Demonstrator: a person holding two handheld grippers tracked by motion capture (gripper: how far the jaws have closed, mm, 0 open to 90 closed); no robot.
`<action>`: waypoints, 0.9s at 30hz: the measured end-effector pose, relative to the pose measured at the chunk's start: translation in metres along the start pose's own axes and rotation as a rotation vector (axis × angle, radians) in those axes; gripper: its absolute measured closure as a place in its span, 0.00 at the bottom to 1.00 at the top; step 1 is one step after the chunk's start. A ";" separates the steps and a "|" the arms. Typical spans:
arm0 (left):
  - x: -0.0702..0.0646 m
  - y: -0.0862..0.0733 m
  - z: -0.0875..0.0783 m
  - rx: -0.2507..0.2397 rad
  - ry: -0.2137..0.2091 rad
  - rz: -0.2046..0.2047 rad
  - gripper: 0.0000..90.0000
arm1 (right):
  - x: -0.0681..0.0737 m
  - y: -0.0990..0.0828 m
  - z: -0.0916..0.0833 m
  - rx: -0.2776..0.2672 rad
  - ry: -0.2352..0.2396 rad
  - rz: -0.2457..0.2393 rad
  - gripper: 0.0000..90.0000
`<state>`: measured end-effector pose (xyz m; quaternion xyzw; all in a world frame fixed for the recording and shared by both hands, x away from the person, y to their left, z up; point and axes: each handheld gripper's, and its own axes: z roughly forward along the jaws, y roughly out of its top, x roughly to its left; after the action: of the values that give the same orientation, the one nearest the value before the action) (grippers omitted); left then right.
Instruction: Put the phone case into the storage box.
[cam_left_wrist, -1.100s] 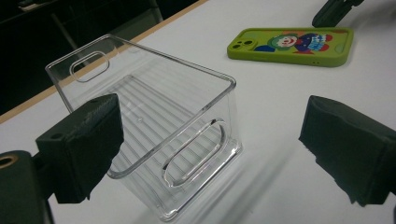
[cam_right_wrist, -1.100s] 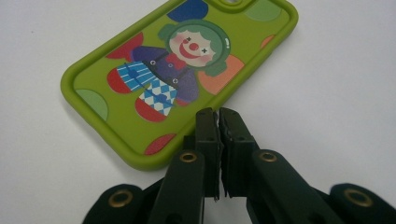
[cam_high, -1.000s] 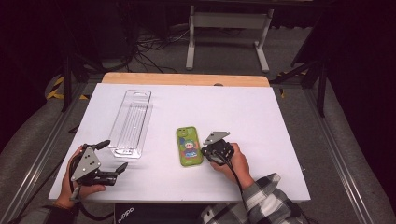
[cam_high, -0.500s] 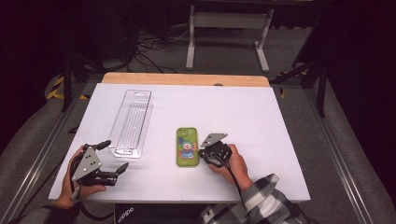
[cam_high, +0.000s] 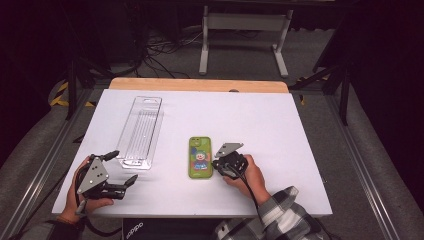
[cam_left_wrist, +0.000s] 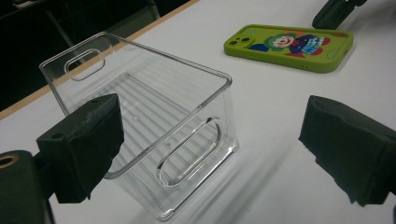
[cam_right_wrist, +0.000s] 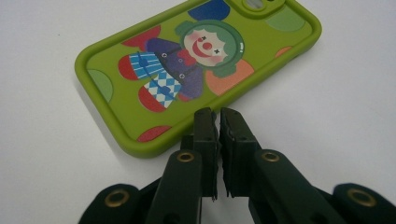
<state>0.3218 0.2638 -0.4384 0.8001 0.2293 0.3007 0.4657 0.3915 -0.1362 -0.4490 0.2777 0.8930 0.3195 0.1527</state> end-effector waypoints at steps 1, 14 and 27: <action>0.000 0.000 0.000 0.000 -0.001 0.000 0.08 | 0.000 0.000 0.000 0.000 0.000 0.000 0.94; -0.001 0.000 0.000 0.008 -0.011 -0.012 0.07 | 0.000 0.000 0.001 0.000 -0.009 0.001 0.90; 0.000 0.000 0.000 -0.001 -0.003 -0.010 0.07 | -0.009 0.005 -0.003 -0.018 -0.057 0.106 0.41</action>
<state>0.3216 0.2635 -0.4379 0.7990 0.2327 0.2973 0.4680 0.3996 -0.1400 -0.4427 0.3321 0.8695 0.3270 0.1634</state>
